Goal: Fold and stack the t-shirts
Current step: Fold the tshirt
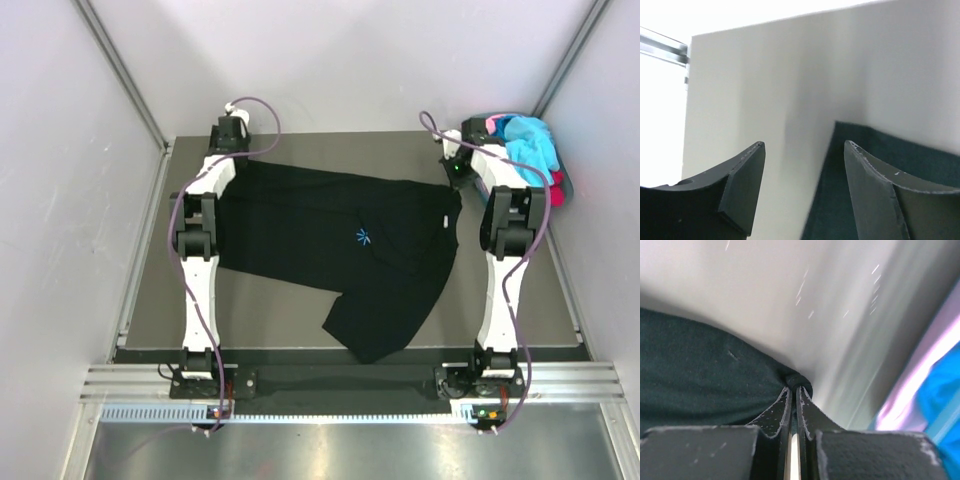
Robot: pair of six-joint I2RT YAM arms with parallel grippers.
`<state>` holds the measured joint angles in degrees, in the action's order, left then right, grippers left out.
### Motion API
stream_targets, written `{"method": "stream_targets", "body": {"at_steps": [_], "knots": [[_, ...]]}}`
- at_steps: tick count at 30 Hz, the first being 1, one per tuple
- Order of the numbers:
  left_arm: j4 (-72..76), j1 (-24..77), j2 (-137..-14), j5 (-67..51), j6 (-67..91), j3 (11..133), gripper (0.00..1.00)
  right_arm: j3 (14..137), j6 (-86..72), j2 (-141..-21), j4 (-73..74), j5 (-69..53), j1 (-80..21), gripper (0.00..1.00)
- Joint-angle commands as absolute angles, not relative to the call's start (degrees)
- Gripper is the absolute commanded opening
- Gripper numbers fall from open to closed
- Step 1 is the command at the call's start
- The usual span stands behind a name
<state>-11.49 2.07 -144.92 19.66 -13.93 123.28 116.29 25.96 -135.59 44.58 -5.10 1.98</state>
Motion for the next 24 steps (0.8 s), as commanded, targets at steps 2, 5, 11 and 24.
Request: {"method": "stream_targets", "body": {"at_steps": [2, 5, 11, 24], "knots": [[-13.5, 0.4, -144.1, 19.7, -13.3, 129.7, 0.7, 124.6, 27.3, -140.4, 39.8, -1.6, 1.3, 0.0], [-17.7, 0.4, -144.2, 14.0, -9.4, 130.4, 0.68, 126.2, 27.6, -141.9, 38.4, -1.0, 0.6, 0.0], [-21.4, 0.4, -145.2, 10.5, -5.2, 130.7, 0.61, 125.8, 27.8, -142.1, 37.9, -0.6, -1.8, 0.0], [-21.5, -3.3, -149.8, 6.2, -2.5, 133.4, 0.51, 124.5, 29.5, -140.5, 37.6, 1.9, -3.7, 0.01]]}}
